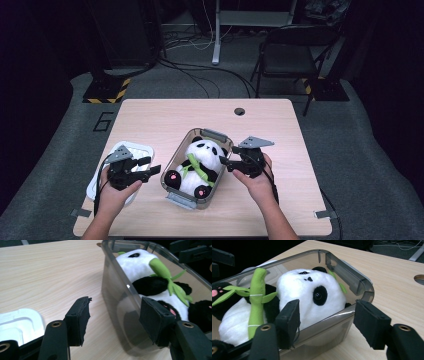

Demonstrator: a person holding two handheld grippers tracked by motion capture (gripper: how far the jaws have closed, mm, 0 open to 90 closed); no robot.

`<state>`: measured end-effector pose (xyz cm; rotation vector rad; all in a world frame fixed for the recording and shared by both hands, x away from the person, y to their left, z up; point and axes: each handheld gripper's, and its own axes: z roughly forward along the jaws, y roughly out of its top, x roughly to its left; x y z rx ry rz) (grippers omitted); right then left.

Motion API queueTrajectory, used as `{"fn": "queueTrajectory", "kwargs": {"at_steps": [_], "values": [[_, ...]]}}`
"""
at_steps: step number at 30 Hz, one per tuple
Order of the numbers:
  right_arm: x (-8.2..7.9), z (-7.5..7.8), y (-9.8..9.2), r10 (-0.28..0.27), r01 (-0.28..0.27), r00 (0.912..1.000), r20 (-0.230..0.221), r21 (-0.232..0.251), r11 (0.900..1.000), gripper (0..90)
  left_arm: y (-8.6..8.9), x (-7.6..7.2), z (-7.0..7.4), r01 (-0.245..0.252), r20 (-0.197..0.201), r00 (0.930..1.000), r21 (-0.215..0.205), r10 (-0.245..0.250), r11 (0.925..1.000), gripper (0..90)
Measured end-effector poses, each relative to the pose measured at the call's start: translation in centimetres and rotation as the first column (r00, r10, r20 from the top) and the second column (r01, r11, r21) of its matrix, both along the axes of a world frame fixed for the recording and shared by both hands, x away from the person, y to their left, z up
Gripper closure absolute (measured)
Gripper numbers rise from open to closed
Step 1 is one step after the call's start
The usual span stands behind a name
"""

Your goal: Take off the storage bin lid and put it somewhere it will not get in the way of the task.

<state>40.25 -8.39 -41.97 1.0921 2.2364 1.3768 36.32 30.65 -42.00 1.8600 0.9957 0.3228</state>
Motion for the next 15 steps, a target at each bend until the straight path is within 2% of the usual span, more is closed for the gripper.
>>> {"fn": "queueTrajectory", "kwargs": {"at_steps": [6,11,15], "values": [[0.1,-0.2,0.0,-0.008,0.008,1.0,-0.001,0.003,1.0,35.4,1.4,0.2,-0.3,-0.037,-0.005,0.9993,-0.005,0.037,0.9993,40.7],[0.0,-0.5,-0.1,-0.014,0.014,0.9999,-0.008,0.005,1.0,35.4,2.7,0.6,-0.8,-0.094,0.008,0.9956,0.026,0.094,0.9952,39.5],[-0.1,-0.6,-0.2,-0.015,0.015,0.9999,-0.009,0.004,1.0,35.4,4.1,0.9,-1.4,-0.127,0.001,0.9919,0.037,0.127,0.9913,39.3]]}}
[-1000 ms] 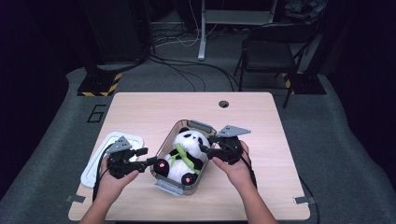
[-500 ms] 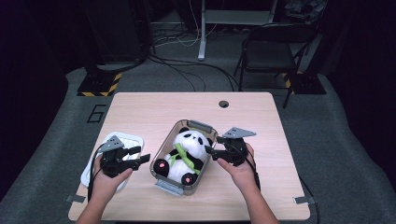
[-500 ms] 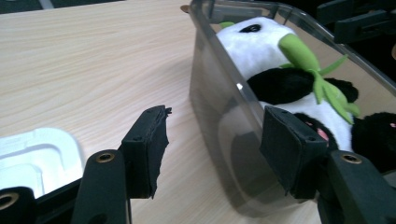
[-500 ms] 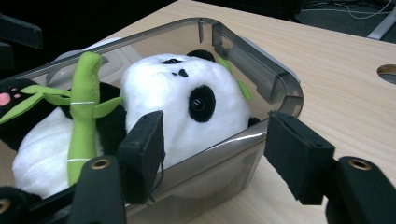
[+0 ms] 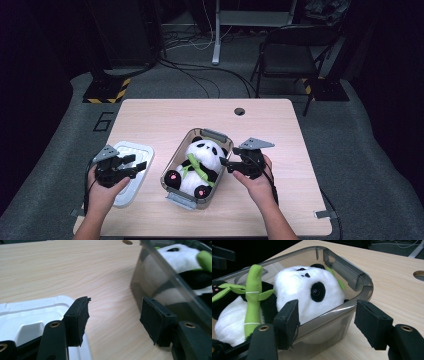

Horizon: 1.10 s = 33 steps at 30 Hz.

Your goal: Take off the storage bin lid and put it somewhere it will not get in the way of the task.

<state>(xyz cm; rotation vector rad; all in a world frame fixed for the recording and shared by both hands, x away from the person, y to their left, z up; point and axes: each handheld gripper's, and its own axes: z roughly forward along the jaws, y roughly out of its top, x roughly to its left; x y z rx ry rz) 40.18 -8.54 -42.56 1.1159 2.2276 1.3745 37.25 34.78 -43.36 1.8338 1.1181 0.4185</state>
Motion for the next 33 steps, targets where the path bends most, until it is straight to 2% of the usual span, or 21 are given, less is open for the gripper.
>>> {"fn": "queueTrajectory", "kwargs": {"at_steps": [1,5,11,16,21,24,25,33], "values": [[0.0,0.0,0.0,-0.001,0.001,1.0,-0.001,0.002,1.0,35.4,0.3,0.1,-0.2,-0.022,0.016,0.9996,0.003,0.022,0.9998,39.3],[-0.1,-0.1,0.0,0.002,-0.002,1.0,0.003,0.006,1.0,35.5,1.8,0.3,-0.7,-0.057,0.007,0.9984,0.0,0.057,0.9984,37.6],[-0.4,0.0,0.1,0.004,-0.004,1.0,0.009,0.004,1.0,35.9,2.9,0.5,-1.3,-0.085,-0.003,0.9963,-0.002,0.085,0.9963,37.6],[-0.6,-0.1,0.1,0.009,-0.009,0.9999,0.011,0.005,1.0,36.3,3.6,0.6,-1.7,-0.107,0.009,0.9942,0.006,0.107,0.9942,37.7],[-0.9,0.0,0.1,0.014,-0.014,0.9995,0.029,-0.001,1.0,36.8,4.4,0.9,-2.1,-0.132,0.009,0.9912,-0.011,0.132,0.9912,37.8],[-1.1,0.0,0.0,0.014,-0.014,0.9993,0.036,0.001,1.0,37.2,4.8,1.0,-2.3,-0.137,0.011,0.9905,-0.008,0.137,0.9905,38.5],[-1.2,0.0,0.0,0.013,-0.013,0.9992,0.037,0.001,1.0,37.3,5.0,1.0,-2.3,-0.133,0.008,0.9911,0.005,0.133,0.9911,38.7],[-1.6,0.1,0.2,0.021,-0.02,0.9985,0.05,-0.008,1.0,37.6,5.7,1.3,-3.1,-0.167,-0.005,0.986,0.032,0.167,0.9855,40.4]]}}
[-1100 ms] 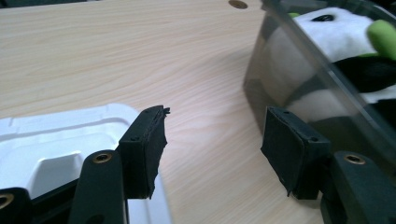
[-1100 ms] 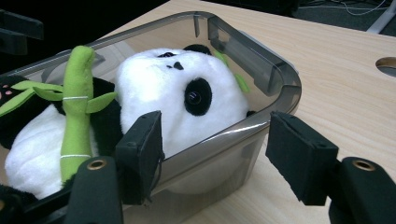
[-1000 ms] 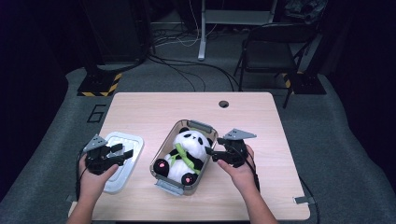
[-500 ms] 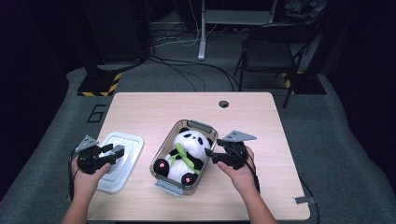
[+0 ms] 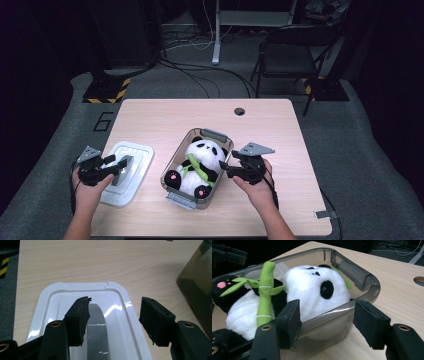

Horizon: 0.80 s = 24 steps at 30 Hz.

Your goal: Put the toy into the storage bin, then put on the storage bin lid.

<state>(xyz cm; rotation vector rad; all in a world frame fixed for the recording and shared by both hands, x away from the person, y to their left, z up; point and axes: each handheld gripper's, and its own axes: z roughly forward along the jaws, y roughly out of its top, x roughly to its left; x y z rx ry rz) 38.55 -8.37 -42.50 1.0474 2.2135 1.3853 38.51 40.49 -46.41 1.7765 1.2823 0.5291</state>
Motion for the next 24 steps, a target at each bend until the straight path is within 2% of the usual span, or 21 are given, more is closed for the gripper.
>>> {"fn": "queueTrajectory", "kwargs": {"at_steps": [2,4,11,15,17,19,24], "values": [[-0.1,0.0,0.1,0.0,0.0,1.0,0.0,-0.002,1.0,37.6,0.1,0.1,-0.1,-0.004,0.008,1.0,0.011,0.004,0.9999,40.6],[-0.2,0.1,0.1,0.0,0.0,1.0,0.004,-0.006,1.0,37.6,0.3,0.2,-0.3,-0.013,0.011,0.9999,0.001,0.013,0.9999,41.2],[-0.3,0.1,0.0,-0.003,0.003,1.0,0.008,-0.007,1.0,37.6,1.0,0.2,-0.8,-0.035,-0.013,0.9993,-0.001,0.035,0.9994,43.0],[-0.3,0.0,0.0,-0.003,0.003,0.9999,0.011,-0.002,1.0,37.6,1.4,0.3,-1.1,-0.051,-0.01,0.9986,-0.006,0.051,0.9987,43.3],[-0.3,0.1,-0.1,-0.004,0.004,0.9999,0.012,-0.002,1.0,37.6,1.6,0.3,-1.2,-0.052,-0.023,0.9984,0.004,0.052,0.9986,43.5],[-0.4,0.1,-0.1,-0.006,0.006,0.9999,0.013,-0.001,1.0,37.7,1.6,0.4,-1.4,-0.061,-0.015,0.998,0.004,0.061,0.9981,44.3],[-0.4,0.1,-0.1,-0.008,0.008,0.9999,0.011,0.001,1.0,37.7,1.7,0.4,-1.6,-0.062,-0.026,0.9977,0.016,0.063,0.9979,47.6]]}}
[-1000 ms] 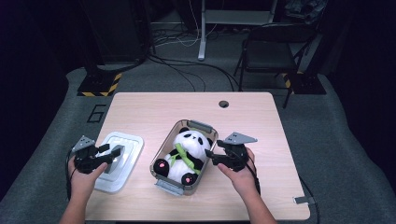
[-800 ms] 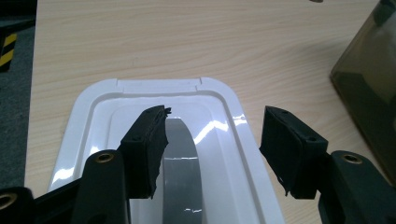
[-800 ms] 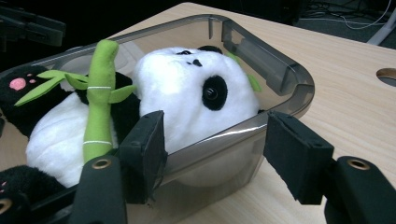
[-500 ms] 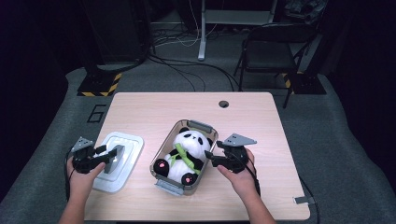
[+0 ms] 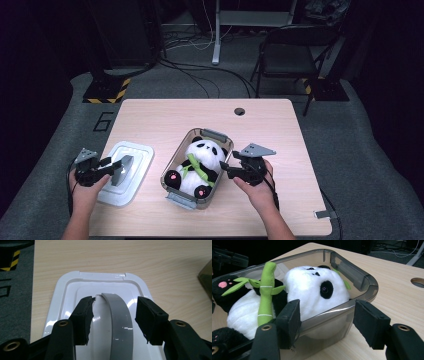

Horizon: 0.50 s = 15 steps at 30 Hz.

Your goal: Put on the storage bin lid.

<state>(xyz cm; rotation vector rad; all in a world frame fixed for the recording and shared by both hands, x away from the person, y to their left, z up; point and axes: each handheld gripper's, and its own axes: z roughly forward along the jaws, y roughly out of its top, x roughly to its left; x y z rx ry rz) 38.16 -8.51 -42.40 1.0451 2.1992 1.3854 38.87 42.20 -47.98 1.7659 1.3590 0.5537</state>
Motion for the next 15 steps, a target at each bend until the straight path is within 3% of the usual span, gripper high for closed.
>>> {"fn": "queueTrajectory", "kwargs": {"at_steps": [15], "values": [[-0.2,0.0,-0.1,-0.002,0.002,1.0,0.009,0.002,1.0,37.8,-1.2,0.7,-1.0,0.014,-0.029,0.9995,0.057,-0.013,0.9983,48.8]]}}
